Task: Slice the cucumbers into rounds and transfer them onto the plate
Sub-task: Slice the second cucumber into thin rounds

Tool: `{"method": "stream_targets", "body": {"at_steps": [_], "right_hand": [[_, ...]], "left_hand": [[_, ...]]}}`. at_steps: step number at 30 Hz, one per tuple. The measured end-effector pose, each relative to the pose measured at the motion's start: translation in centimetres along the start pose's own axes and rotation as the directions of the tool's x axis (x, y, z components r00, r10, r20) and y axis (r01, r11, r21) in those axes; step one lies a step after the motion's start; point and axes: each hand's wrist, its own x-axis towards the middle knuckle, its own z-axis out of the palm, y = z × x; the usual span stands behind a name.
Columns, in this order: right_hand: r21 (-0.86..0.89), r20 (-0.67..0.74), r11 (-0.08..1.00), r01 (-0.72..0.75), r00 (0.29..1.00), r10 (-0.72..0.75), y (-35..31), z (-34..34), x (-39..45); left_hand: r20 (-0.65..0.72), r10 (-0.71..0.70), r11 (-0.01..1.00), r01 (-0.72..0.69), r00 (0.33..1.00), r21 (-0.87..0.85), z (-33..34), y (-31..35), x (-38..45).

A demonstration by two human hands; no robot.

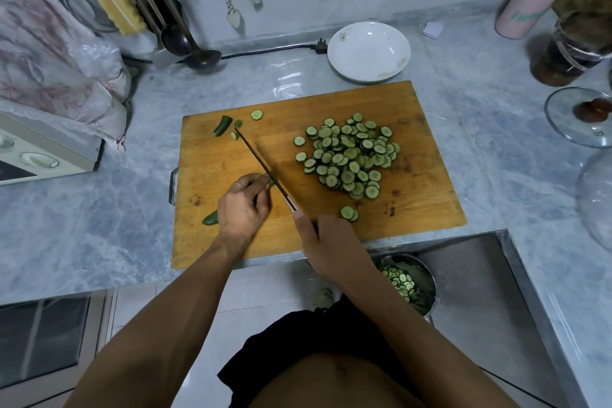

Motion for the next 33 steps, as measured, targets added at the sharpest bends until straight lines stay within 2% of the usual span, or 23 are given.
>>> {"method": "stream_targets", "body": {"at_steps": [10,17,21,27,33], "right_hand": [[-0.009,0.027,0.999,0.047,0.999,-0.047,-0.5,-0.5,-0.3],[0.037,0.087,0.999,-0.001,0.996,-0.003,-0.4,-1.0,1.3],[-0.013,0.095,1.0,-0.013,0.995,0.014,-0.3,0.7,2.8],[0.003,0.076,1.0,-0.009,0.997,0.009,-0.3,2.1,2.8],[0.03,0.0,0.999,-0.019,1.0,0.019,0.5,1.5,2.3]], "left_hand": [[0.009,0.034,0.999,-0.034,0.999,0.028,0.2,-0.4,0.0],[0.013,0.022,1.0,-0.022,1.0,-0.012,1.0,-0.9,-0.1],[0.011,0.017,1.0,-0.017,1.0,0.008,1.1,-0.7,0.0],[-0.008,0.061,0.998,-0.061,0.998,0.021,0.8,-0.6,-0.2],[-0.006,0.05,0.999,-0.05,0.999,0.002,0.5,-0.2,-0.8]]}}
